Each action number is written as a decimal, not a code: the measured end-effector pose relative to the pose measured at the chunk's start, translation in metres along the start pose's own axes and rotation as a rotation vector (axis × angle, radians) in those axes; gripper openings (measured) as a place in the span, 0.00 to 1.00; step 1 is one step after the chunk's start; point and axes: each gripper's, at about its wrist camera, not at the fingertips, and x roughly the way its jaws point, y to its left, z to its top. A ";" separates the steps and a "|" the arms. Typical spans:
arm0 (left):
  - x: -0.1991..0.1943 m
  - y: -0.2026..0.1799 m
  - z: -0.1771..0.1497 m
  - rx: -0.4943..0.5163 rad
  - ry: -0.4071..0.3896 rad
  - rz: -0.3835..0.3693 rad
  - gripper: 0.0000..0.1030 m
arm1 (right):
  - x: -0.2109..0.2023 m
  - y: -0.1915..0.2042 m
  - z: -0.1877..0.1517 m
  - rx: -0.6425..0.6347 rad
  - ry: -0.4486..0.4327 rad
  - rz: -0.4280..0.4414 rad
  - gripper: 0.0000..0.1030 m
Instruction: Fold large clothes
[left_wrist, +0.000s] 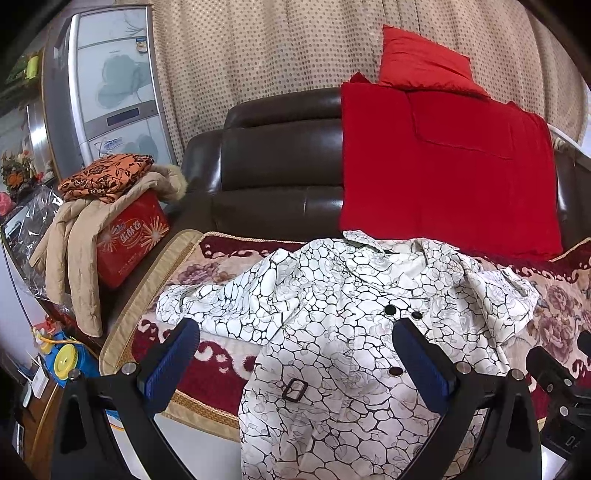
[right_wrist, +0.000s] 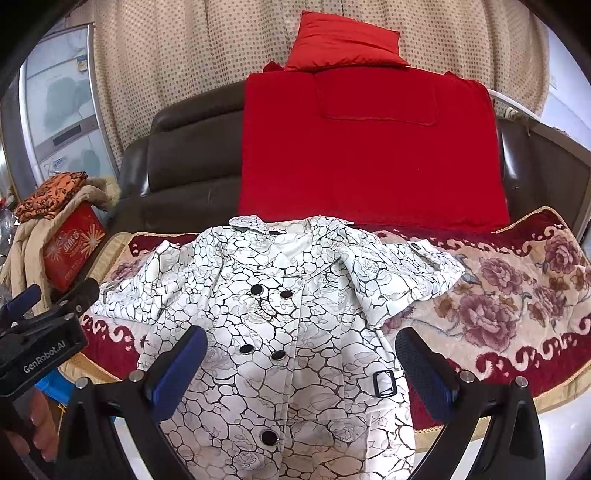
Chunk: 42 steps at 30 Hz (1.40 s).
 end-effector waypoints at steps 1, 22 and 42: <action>0.001 -0.001 0.000 0.001 0.002 0.000 1.00 | 0.001 -0.001 0.000 0.001 0.001 0.000 1.00; 0.083 -0.018 -0.032 0.034 0.238 -0.089 1.00 | 0.062 -0.074 -0.001 0.169 0.066 0.061 1.00; 0.154 -0.042 -0.061 0.104 0.359 -0.187 1.00 | 0.275 -0.323 -0.006 0.985 0.141 0.265 0.78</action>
